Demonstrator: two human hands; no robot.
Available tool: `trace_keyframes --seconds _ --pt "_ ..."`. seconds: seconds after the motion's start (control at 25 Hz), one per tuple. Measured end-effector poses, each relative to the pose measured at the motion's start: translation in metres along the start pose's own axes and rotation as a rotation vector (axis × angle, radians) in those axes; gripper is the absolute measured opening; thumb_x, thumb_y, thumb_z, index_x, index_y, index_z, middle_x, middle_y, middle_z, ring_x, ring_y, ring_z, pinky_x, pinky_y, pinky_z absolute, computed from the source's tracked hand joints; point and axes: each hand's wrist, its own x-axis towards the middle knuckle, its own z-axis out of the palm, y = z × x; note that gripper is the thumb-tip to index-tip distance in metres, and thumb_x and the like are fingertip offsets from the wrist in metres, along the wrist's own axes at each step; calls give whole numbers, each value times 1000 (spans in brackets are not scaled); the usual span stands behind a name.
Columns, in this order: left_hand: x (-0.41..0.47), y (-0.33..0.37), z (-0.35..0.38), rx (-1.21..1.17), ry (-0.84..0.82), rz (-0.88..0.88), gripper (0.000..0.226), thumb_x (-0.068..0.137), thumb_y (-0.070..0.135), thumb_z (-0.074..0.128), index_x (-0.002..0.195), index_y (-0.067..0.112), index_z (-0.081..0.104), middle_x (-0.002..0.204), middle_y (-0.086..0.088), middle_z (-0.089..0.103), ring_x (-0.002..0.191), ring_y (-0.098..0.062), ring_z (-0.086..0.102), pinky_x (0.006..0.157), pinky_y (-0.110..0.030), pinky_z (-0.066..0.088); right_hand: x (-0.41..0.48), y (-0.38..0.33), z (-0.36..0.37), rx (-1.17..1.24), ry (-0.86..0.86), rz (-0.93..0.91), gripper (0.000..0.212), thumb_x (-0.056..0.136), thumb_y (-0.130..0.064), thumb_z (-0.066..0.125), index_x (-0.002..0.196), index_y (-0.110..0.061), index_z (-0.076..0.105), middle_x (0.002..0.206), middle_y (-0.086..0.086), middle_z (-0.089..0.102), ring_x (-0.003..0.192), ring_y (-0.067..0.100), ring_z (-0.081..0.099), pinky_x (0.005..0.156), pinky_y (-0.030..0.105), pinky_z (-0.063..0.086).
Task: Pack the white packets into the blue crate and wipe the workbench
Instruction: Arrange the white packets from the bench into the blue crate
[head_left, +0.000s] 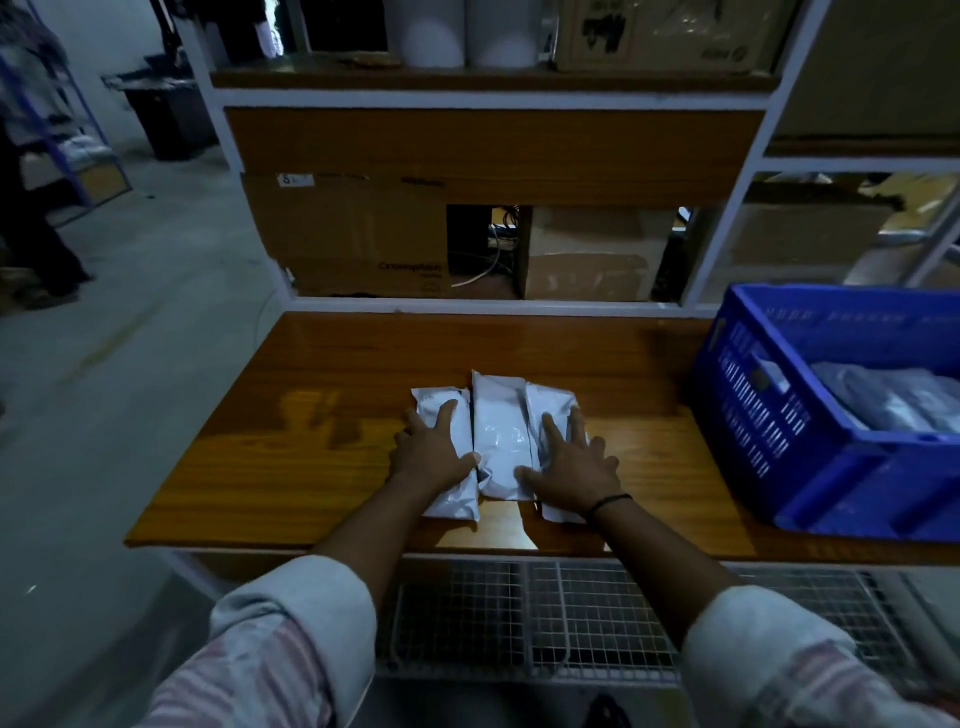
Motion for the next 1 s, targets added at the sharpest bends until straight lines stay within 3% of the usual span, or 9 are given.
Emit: trace_keyframes --seconds 0.12,0.24,0.4,0.6,0.92,1.0 --pt "7 -5 -4 20 -27 -24 86 95 45 60 160 45 2 165 -22 6 139 -53 30 105 -54 41 10 1 0 -1 -10 2 80 91 -53 53 154 -38 7 166 8 -8 137 50 24 106 61 33" --pt "14 -26 -11 -72 23 -83 85 93 33 61 159 46 9 164 -22 11 137 -51 34 105 -54 42 10 15 -4 14 29 24 71 92 -40 53 152 -38 14 164 9 2 133 47 28 104 60 37" --pt "19 -27 -23 -175 119 -79 81 91 31 62 156 47 15 159 -23 21 132 -49 41 104 -55 43 7 34 -16 -8 117 -30 66 94 -40 52 151 -37 18 164 9 6 132 46 32 101 57 41" --pt "9 55 -38 -195 180 27 82 90 33 61 157 43 15 155 -23 28 125 -50 46 99 -55 48 0 44 -50 -68 206 -100 68 94 -44 49 154 -35 16 165 11 6 134 48 32 101 56 40" --pt "-32 225 -64 -174 216 155 84 91 35 59 159 42 10 158 -23 25 136 -53 36 113 -56 32 -40 118 -148 -106 407 -113 69 91 -39 53 152 -38 21 163 12 14 128 46 36 99 55 38" --pt "-46 260 -69 -155 246 180 83 91 36 58 160 42 11 157 -23 28 135 -52 38 112 -54 35 -54 142 -173 -74 456 -99 68 90 -39 54 151 -36 26 162 12 18 126 47 38 98 55 39"
